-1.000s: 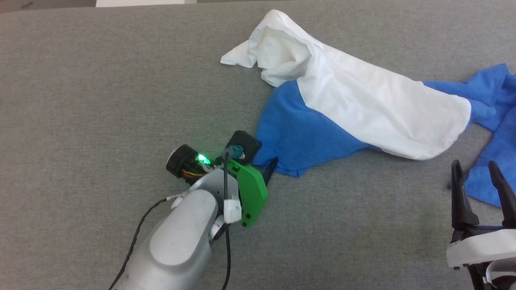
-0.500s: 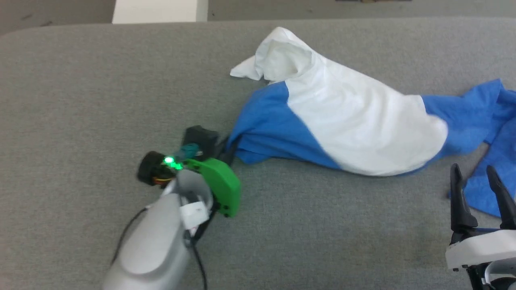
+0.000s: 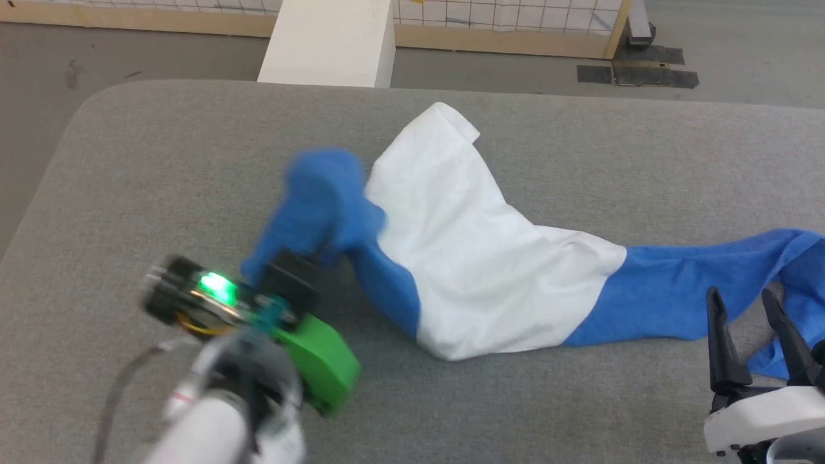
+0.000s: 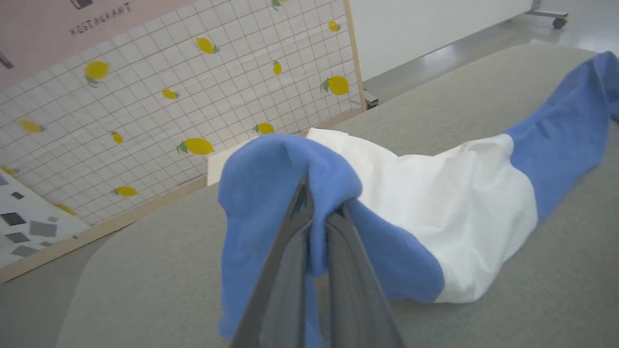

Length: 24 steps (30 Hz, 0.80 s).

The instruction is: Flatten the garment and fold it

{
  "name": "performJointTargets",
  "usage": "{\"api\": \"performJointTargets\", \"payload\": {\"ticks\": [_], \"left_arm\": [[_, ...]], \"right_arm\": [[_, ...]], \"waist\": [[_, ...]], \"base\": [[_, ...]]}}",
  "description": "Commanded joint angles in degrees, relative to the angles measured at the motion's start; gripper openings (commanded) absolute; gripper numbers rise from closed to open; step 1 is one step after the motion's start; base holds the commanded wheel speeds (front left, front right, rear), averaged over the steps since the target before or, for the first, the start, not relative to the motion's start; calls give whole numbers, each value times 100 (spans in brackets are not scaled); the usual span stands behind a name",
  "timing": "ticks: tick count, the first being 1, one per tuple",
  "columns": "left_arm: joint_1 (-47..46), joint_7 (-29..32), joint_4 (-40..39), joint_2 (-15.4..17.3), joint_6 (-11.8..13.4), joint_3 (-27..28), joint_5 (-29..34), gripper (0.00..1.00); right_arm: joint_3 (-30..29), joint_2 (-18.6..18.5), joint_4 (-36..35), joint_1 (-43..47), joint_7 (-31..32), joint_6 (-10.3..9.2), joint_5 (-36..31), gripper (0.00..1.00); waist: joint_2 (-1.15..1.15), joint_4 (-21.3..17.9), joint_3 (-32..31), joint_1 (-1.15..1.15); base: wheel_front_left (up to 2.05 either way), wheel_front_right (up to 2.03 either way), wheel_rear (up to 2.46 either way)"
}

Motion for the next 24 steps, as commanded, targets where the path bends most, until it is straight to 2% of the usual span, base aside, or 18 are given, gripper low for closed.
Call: {"api": "performJointTargets", "payload": {"ticks": [1,6,8,9,10,11,15,18,20,24], "left_arm": [[153,53,17,-179,-163,-324,-27,0],[385,230,881,-683,-686,-1412,-196,0],[460,224,1359,-914,-757,-1628,-320,0],[464,222,1541,-974,-776,-1690,-337,14],[464,190,1684,-1041,-788,-1724,-370,47],[462,83,1823,-1146,-750,-1695,-423,100],[418,-334,1991,-1350,-545,-1363,-639,100],[410,-540,1779,-1289,-339,-938,-823,100],[405,-647,1536,-1149,-131,-553,-902,100],[470,-579,1332,-606,212,11,-771,100]], "right_arm": [[38,4,-7,18,22,-9,42,100],[135,4,-16,-13,53,-9,18,100],[172,4,-33,-31,76,-9,2,100],[173,4,-38,-33,83,-9,-6,100],[169,4,-42,-31,92,-9,-17,100],[160,4,-48,-32,103,-9,-25,100],[117,4,-24,-11,121,-9,-24,100],[99,4,21,13,120,-9,-8,100],[120,4,50,17,121,-9,14,100],[187,4,81,-5,123,-9,36,100]], "waist": [[0,25,11,0],[0,-38,120,0],[0,-82,183,0],[0,-99,201,0],[0,-108,218,0],[0,-116,243,0],[0,-106,254,0],[0,-62,210,0],[0,-23,180,0],[0,16,172,0]], "base": [[0,0,0],[0,0,0],[0,0,0],[0,0,0],[0,0,0],[0,0,0],[0,0,0],[0,0,0],[0,0,0],[0,0,0]]}}
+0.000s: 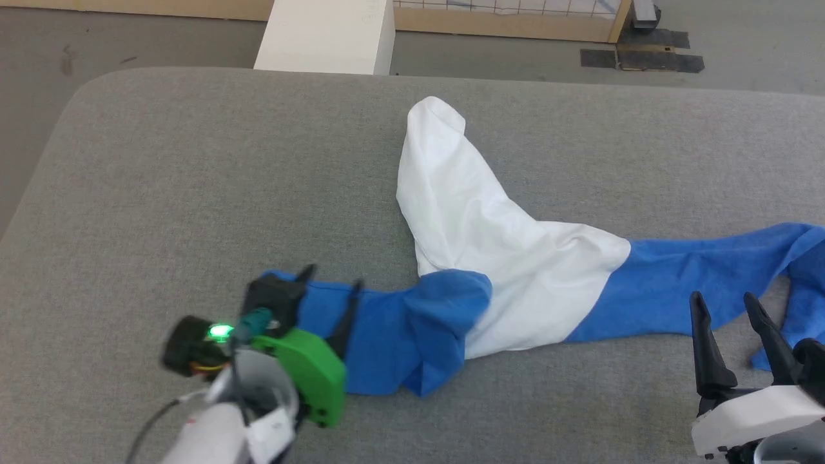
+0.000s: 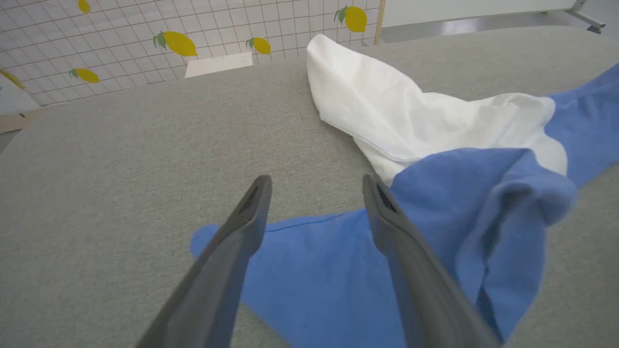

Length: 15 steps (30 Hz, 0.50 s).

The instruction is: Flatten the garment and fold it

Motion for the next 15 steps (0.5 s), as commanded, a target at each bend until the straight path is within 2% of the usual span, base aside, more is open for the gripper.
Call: {"api": "performJointTargets", "payload": {"ticks": [1,8,15], "left_arm": [[81,98,13,172,64,63,45,100],[289,543,131,294,127,167,-239,100],[199,831,997,192,97,-148,-140,100]], "right_arm": [[24,4,22,-17,8,-9,38,100],[35,4,6,-65,59,-9,-3,100],[96,4,-77,-105,151,-9,-74,100]], "waist": [[0,10,9,0],[0,-19,115,0],[0,-107,239,0]], "base": [[0,0,0],[0,0,0],[0,0,0]]}}
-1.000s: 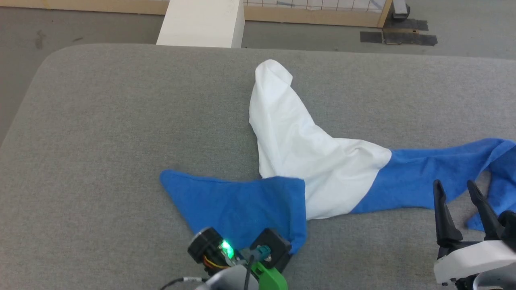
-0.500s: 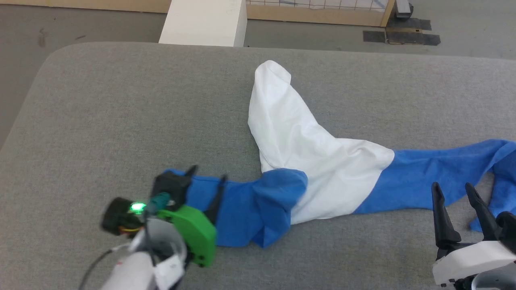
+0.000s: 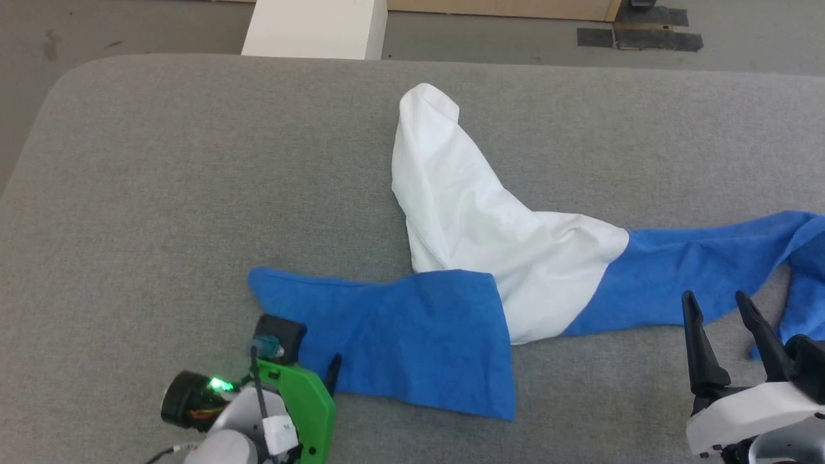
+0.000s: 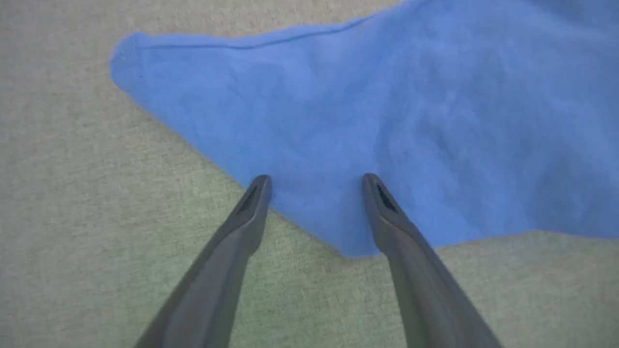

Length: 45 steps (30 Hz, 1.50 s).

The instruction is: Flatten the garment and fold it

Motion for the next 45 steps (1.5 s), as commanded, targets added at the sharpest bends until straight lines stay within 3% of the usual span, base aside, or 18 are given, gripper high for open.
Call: {"api": "performJointTargets", "payload": {"ticks": [1,4,6,7,12,16,20,25,29,33,35,45], "left_arm": [[-56,32,225,-62,-20,-56,87,100],[-167,68,644,-167,-105,-158,61,100],[-239,37,855,-234,-220,-234,27,22],[-266,6,921,-274,-286,-256,-18,0],[-362,-400,733,-396,-377,-74,-248,0],[-436,-782,116,-411,-260,455,-604,0],[-449,-918,-728,-184,-30,1136,-899,0],[-354,-730,-1487,317,485,2025,-984,0],[-97,-500,-1484,599,1039,2626,-918,0],[242,-533,-1189,742,1644,3064,-621,0],[368,-625,-1105,642,1850,3228,-628,0],[489,-626,-522,159,1532,2713,-916,0]], "right_arm": [[8,4,-55,-95,35,-9,-60,100],[12,4,-100,-95,75,-9,-87,100],[15,4,-123,-88,98,-9,-99,100],[16,4,-130,-86,111,-9,-101,100],[-30,4,-129,-41,129,-9,-71,100],[-39,4,-83,3,97,-9,-13,100],[-33,4,-23,32,57,-9,43,100],[-22,4,26,29,19,-9,72,100],[-9,4,28,-9,12,-9,71,100],[-34,4,22,-60,41,-9,32,100],[-62,4,11,-75,68,-9,-2,100],[-79,4,-49,-210,176,-9,-100,100]], "waist": [[0,-38,37,0],[0,-61,51,0],[0,-72,51,0],[0,-75,41,0],[0,-4,-45,0],[0,101,-152,0],[0,215,-251,0],[0,301,-261,0],[0,303,-134,0],[0,259,49,0],[0,243,134,0],[0,257,362,0]], "base": [[0,0,0],[0,0,0],[0,0,0],[0,0,0],[0,0,0],[0,0,0],[0,0,0],[0,0,0],[0,0,0],[0,0,0],[0,0,0],[0,0,0]]}}
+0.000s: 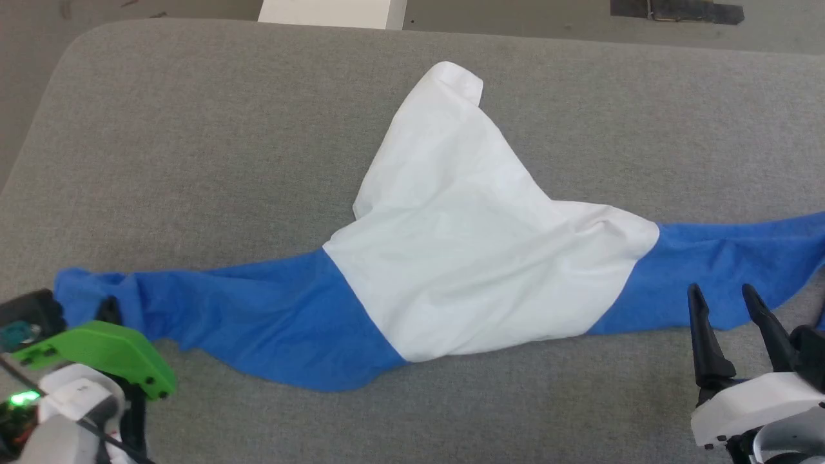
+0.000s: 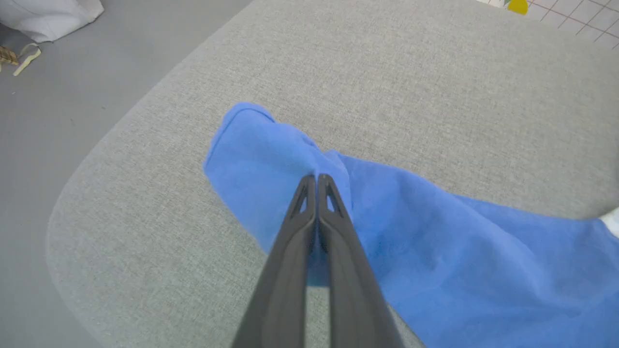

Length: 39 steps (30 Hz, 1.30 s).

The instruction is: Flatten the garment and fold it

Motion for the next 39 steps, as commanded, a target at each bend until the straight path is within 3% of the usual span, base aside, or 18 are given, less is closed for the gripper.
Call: {"api": "performJointTargets", "payload": {"ticks": [1,8,9,10,11,12,18,25,32,39], "left_arm": [[-3,27,136,-44,-86,-95,-45,0],[-156,266,846,-161,-401,-397,-245,0],[-181,254,939,-164,-420,-413,-245,11],[-204,207,988,-167,-426,-404,-243,40],[-232,136,1027,-173,-433,-378,-248,93],[-244,94,1045,-165,-444,-360,-252,100],[-176,-216,626,27,-462,-167,-197,100],[105,-723,-813,124,-412,-80,54,100],[576,-1797,-1342,-218,-725,-537,326,100],[1285,-2748,-1098,-774,-705,-1040,618,100]], "right_arm": [[24,4,-28,-110,21,-9,-40,100],[52,4,19,-132,42,-9,-55,100],[54,4,36,-119,42,-9,-53,100],[55,4,49,-105,43,-9,-49,100],[52,4,66,-85,43,-9,-43,100],[45,4,76,-65,43,-9,-36,100],[18,4,133,64,30,-9,-7,100],[35,4,177,176,5,-9,73,100],[47,4,206,316,-38,-9,133,100],[20,4,202,418,-65,-9,173,100]], "waist": [[0,2,9,0],[0,-3,-69,0],[0,-6,-110,0],[0,-10,-143,0],[0,-12,-194,0],[0,-12,-232,0],[0,-42,-573,0],[0,-113,-862,0],[0,-248,-987,0],[0,-400,-1014,0]], "base": [[0,0,0],[0,0,0],[0,0,0],[0,0,0],[0,0,0],[0,0,0],[0,0,0],[0,0,0],[0,0,0],[0,0,0]]}}
